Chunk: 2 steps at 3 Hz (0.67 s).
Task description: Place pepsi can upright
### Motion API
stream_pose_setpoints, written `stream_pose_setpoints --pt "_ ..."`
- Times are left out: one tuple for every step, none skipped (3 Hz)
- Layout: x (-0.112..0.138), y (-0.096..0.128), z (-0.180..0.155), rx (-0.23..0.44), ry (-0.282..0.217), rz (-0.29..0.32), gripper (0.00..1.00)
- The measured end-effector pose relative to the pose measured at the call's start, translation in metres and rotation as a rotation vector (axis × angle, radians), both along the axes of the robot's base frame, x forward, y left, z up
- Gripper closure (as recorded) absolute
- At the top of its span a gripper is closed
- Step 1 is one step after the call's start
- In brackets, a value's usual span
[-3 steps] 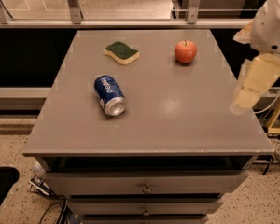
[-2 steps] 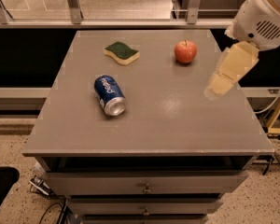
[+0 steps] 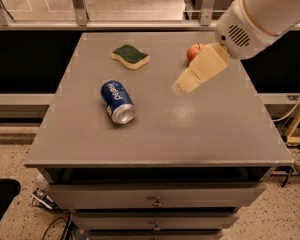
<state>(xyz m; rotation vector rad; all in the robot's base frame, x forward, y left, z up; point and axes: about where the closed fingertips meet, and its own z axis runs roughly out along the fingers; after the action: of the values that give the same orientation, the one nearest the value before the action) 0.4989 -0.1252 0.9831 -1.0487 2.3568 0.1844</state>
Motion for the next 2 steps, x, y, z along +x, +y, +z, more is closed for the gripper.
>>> stream_pose_setpoints --pt "0.0115 0.0329 0.0036 0.007 -0.025 -0.037 0.00" --pt "0.0124 0.0334 0.0041 0.008 -0.025 -0.050 0.00"
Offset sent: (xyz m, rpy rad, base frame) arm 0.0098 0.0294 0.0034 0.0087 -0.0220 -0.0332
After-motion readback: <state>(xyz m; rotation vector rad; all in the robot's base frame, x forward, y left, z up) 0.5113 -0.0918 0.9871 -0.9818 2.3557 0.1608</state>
